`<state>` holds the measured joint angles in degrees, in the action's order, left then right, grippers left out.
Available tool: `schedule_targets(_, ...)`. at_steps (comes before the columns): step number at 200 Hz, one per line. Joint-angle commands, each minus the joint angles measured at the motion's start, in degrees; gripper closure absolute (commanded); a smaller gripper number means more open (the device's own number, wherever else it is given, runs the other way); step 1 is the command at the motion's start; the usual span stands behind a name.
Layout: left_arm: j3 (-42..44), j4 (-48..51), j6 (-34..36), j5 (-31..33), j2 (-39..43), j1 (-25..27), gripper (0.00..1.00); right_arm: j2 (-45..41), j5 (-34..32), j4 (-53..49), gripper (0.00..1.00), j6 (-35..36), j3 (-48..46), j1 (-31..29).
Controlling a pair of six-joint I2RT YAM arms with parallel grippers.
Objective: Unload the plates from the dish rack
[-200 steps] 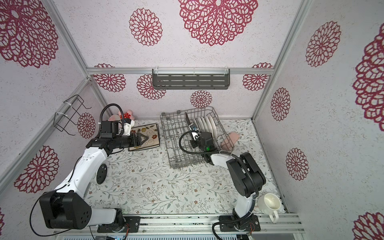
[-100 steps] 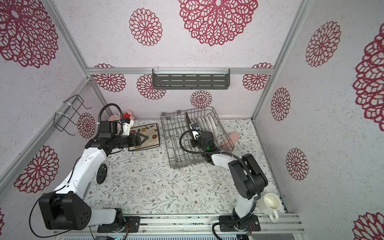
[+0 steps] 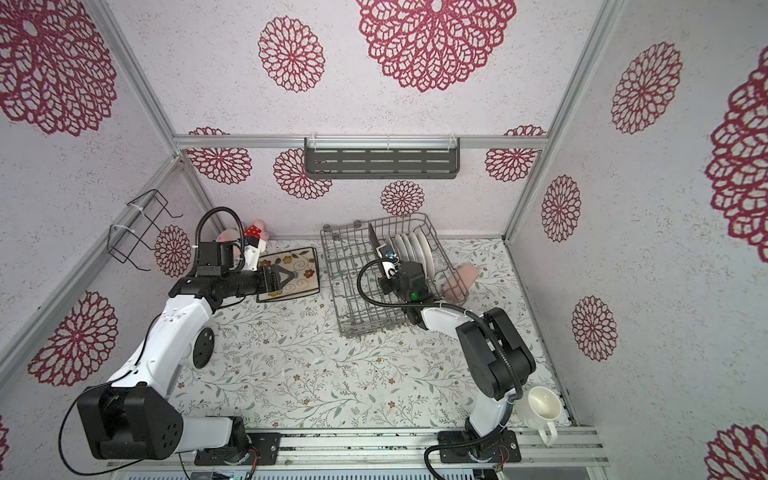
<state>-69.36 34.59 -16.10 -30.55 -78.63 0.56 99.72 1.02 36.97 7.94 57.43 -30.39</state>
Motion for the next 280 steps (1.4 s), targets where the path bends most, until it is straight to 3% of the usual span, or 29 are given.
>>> schedule_targets(1,0.28,-0.58,0.74,-0.90,0.59,-0.51,0.27,-7.30,3.07,11.49,1.00,0.43,4.45,-2.21)
schedule_targets(82,0.41,-2.78,-1.53,-4.26,0.91,-1.82,0.28,-9.89,3.58,11.03,1.00,3.14,5.40,-3.37)
schedule_targets(166,-0.49,-9.89,-9.53,-11.76,4.17,-3.46,0.26,-8.31,-5.16,6.55,1.00,23.17,10.88,-11.85)
schedule_targets(231,1.28,-13.96,-16.32,-12.05,9.84,-3.46,0.24,-2.36,-16.33,11.76,1.00,42.85,15.02,-20.65)
schedule_targets(280,3.86,-17.62,-21.08,-10.53,11.56,-3.30,0.24,1.70,-25.89,11.65,1.00,51.42,19.79,-26.13)
